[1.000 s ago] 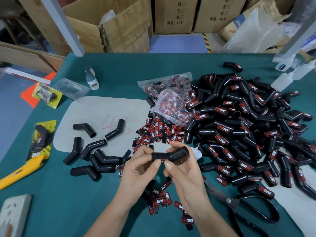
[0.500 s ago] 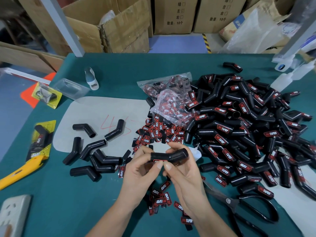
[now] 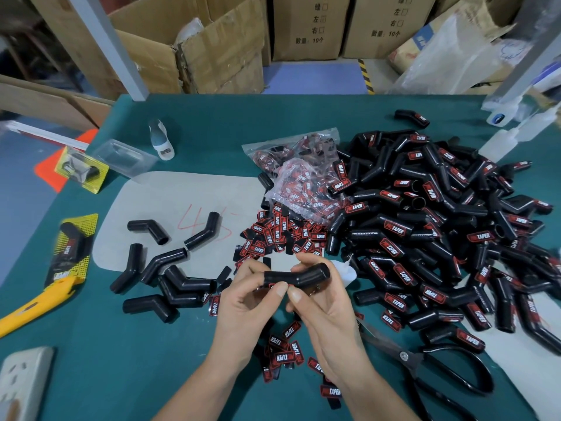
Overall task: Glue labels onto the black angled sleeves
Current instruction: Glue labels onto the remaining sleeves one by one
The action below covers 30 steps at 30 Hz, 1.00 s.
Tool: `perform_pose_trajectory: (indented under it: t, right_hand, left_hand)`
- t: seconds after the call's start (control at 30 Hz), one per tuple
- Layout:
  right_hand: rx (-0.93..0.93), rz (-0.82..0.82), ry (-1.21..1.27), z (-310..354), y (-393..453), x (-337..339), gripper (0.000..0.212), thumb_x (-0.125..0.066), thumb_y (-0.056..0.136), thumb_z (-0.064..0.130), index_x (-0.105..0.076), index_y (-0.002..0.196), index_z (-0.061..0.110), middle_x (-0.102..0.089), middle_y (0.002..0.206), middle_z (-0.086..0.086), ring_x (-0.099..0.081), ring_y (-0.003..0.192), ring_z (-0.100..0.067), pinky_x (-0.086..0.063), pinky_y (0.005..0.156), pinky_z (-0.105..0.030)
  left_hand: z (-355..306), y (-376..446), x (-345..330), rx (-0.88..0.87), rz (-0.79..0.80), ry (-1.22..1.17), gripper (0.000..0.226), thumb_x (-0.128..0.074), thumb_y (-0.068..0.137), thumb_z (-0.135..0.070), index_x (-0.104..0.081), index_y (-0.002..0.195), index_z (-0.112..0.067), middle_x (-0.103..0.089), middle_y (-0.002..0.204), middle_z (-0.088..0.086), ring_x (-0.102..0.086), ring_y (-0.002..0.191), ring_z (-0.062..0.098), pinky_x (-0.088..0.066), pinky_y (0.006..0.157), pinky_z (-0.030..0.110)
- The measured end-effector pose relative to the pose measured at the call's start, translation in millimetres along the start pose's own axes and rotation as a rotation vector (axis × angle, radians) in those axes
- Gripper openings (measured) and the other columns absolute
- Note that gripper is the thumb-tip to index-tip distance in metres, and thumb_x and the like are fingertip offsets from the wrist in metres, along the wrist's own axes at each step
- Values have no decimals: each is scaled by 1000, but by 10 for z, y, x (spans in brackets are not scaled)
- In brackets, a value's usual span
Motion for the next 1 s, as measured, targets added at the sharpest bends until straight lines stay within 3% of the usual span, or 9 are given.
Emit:
perform_pose_trajectory:
  t: [0.1, 0.2, 0.3, 0.47, 0.53, 0.63, 0.7, 0.83, 1.0]
  right_hand:
    - [7, -8, -23, -9, 11, 17, 53, -80, 94, 25, -55, 141, 20, -67, 115, -2, -66, 103, -14, -54, 85, -26]
    - [15, -22, -49, -20, 23, 32, 54, -79, 95, 24, -54, 142, 19, -67, 114, -1, -66, 103, -12, -55, 86, -25]
    - [23, -29, -70, -17, 23, 38, 55, -80, 94, 24, -54, 143, 20, -67, 114, -1, -65, 104, -12, -54, 89, -26]
    - [60, -20, -154, 49, 4, 19, 47, -73, 94, 15, -59, 136, 29, -67, 111, 6, -65, 107, -12, -52, 94, -26]
    - [83, -18, -194, 79, -1, 3, 47, -71, 94, 10, -60, 134, 32, -67, 108, 7, -65, 102, -12, -53, 91, -27]
    - [107, -21, -248, 111, 1, -10, 50, -69, 94, 5, -60, 131, 37, -66, 106, 7, -65, 100, -13, -53, 90, -28]
    - [123, -15, -301, 118, 1, -11, 50, -70, 93, 11, -59, 133, 39, -66, 109, 8, -66, 103, -14, -54, 93, -31]
    - [115, 16, -453, 112, 9, 45, 59, -70, 91, 18, -52, 141, 45, -64, 119, 8, -67, 109, -21, -55, 92, -33]
    - [85, 62, -567, 119, 13, 100, 68, -71, 91, 16, -47, 146, 50, -63, 121, 12, -66, 93, -15, -54, 83, -24]
  left_hand:
    - [-37, 4, -12, -1, 5, -2, 16, -75, 85, -31, -82, 82, -17, -56, 90, 0, -55, 84, 17, -47, 74, 35]
    - [-61, 10, -26, 3, 12, -4, 13, -75, 84, -31, -81, 78, -21, -58, 93, -2, -56, 88, 14, -47, 77, 26]
    - [-41, 15, -14, 7, 9, 4, 20, -75, 85, -32, -82, 85, -13, -58, 97, -1, -57, 93, 15, -47, 82, 24]
    - [-45, 7, -5, -24, -7, 1, 14, -78, 82, -32, -82, 88, -20, -62, 103, -3, -61, 99, 12, -48, 87, 19]
    - [-39, 17, 5, -20, -26, -20, 8, -80, 78, -31, -76, 82, -25, -62, 104, -3, -61, 101, 13, -49, 88, 20]
    - [-47, 51, 44, 6, -37, -54, 28, -83, 71, -27, -60, 86, -23, -66, 106, -2, -64, 104, 15, -51, 91, 24]
    - [-76, 71, 100, -3, 16, 21, 31, -82, 74, -27, -62, 96, -21, -70, 107, -2, -67, 107, 14, -51, 94, 22]
    - [-125, 131, 238, -1, 206, 269, 25, -79, 85, -21, -72, 104, -36, -73, 109, -2, -69, 111, 22, -52, 99, 27]
    - [-132, 173, 318, 20, 293, 344, 34, -79, 86, -23, -70, 113, -41, -73, 109, -6, -68, 107, 19, -50, 97, 21]
Point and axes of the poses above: each hand's wrist, its own y-axis towards the middle knuckle, its own x-axis out of the back of the hand, z = x × y, the point moved 1 cm from there along y, towards the middle knuckle
